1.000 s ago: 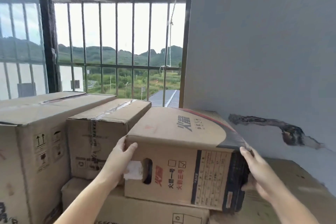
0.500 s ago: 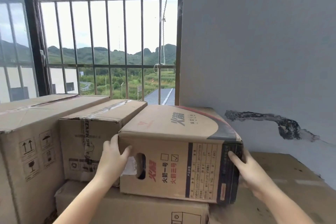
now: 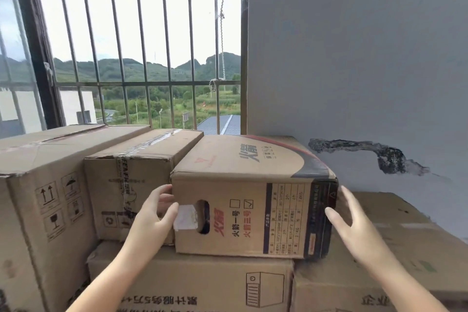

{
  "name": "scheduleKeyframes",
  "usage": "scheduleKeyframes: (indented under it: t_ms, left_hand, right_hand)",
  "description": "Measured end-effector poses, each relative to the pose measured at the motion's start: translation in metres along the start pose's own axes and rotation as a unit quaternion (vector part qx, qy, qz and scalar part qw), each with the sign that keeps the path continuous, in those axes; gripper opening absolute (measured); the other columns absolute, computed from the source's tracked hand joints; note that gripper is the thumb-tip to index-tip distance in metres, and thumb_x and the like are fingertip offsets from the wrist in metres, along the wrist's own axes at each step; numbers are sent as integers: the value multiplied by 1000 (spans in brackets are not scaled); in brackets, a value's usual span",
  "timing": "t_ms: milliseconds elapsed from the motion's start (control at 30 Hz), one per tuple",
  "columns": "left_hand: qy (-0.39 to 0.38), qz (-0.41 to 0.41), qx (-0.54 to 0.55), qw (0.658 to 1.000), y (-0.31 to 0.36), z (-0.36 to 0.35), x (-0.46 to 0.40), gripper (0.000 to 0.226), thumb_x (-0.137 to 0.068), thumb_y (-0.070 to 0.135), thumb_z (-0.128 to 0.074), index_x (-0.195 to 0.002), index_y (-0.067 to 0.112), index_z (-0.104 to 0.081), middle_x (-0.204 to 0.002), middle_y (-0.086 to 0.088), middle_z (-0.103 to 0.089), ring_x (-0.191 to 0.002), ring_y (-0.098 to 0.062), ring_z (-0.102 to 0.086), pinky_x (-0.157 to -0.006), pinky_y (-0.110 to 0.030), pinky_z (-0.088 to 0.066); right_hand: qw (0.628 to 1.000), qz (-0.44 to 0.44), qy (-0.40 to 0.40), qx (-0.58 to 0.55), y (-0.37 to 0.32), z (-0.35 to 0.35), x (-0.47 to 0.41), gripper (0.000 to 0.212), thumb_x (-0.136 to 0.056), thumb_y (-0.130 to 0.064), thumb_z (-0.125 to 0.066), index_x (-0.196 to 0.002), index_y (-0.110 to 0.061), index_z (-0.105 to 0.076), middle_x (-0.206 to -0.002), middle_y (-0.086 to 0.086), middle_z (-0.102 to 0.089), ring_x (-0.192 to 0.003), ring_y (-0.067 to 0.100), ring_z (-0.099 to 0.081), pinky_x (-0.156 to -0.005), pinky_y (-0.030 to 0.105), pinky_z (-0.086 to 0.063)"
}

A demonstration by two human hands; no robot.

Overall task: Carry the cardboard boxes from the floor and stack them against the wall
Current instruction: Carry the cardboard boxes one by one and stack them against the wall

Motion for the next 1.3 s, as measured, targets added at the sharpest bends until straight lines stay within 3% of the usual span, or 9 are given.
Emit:
scheduleKeyframes:
  t_ms: [67, 133, 200, 367, 567, 733, 933, 1067, 1300]
  left_hand:
    - [-23, -20, 45, 999, 5, 11, 7, 32, -94, 15, -54, -116, 38, -50, -105, 9, -65, -102, -10, -62, -85, -30, -49]
    - [-45, -39, 98, 993, 10, 20, 16, 28, -95, 16, -55, -115, 36, -53, -100, 4, -68, -97, -12, -65, -84, -39, -52]
    - [-65, -64, 134, 987, 14, 28, 23, 28, -95, 15, -54, -116, 32, -56, -100, 4, -69, -93, -13, -67, -81, -37, -54]
    - [-142, -87, 198, 966, 12, 38, 38, 28, -91, 19, -51, -115, 29, -59, -99, 2, -70, -90, -13, -68, -81, -29, -54]
    - [-289, -103, 227, 925, -5, 31, 67, 34, -84, 33, -50, -118, 29, -57, -99, 2, -70, -94, -12, -67, -83, -29, -54]
    - [-410, -109, 250, 871, -9, 17, 103, 36, -83, 36, -49, -119, 32, -55, -101, 3, -70, -95, -11, -66, -84, -25, -53]
    - [-512, -95, 273, 809, -11, 6, 168, 34, -85, 37, -47, -118, 35, -56, -100, 4, -70, -96, -10, -66, -83, -25, -55]
    - [-578, -75, 283, 762, -16, 4, 234, 27, -97, 18, -44, -116, 32, -56, -99, 3, -70, -93, -10, -66, -81, -27, -55]
    - [-729, -5, 266, 631, -28, 39, 394, 24, -97, 6, -43, -117, 14, -55, -95, -14, -67, -84, -17, -66, -64, -14, -53]
  right_hand:
    - [999, 42, 12, 2, -17, 3, 18, 62, -94, -32, -53, -146, -40, -20, -139, -25, -31, -128, -9, -33, -103, 14, -29]
    - [998, 58, 21, -2, -34, 7, 37, 56, -93, -30, -53, -138, -46, -25, -134, -31, -36, -118, -22, -38, -84, -2, -35]
    - [997, 62, 36, -8, -47, 9, 58, 54, -90, -35, -52, -138, -45, -29, -132, -34, -40, -116, -24, -40, -77, -6, -35]
    - [997, 23, 66, -22, -60, 0, 126, 58, -79, -50, -51, -134, -50, -33, -133, -24, -50, -117, -11, -50, -83, 4, -43]
    - [988, -92, 118, -22, -57, -22, 236, 63, -74, -63, -50, -134, -54, -33, -131, -24, -53, -118, -5, -53, -103, 41, -44]
    - [959, -184, 210, -38, -57, -31, 334, 55, -74, -56, -50, -128, -53, -37, -130, -18, -56, -112, -5, -57, -98, 37, -48]
    - [895, -276, 346, -63, -66, -52, 459, 45, -87, -39, -48, -130, -43, -40, -122, -15, -60, -105, -4, -61, -83, 27, -54]
    - [836, -330, 434, -61, -87, -83, 554, 37, -96, -23, -47, -127, -42, -41, -117, -15, -61, -103, -2, -63, -78, 24, -56]
    - [672, -433, 598, -51, -170, -175, 738, 38, -96, -13, -47, -130, -29, -42, -114, -6, -62, -104, 7, -61, -80, 30, -52]
Point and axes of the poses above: each hand's wrist, its own x-axis away from the middle knuckle, its own z-axis out of the back of the hand, y = z × x, the point moved 2 cm from there along -x, towards the middle knuckle
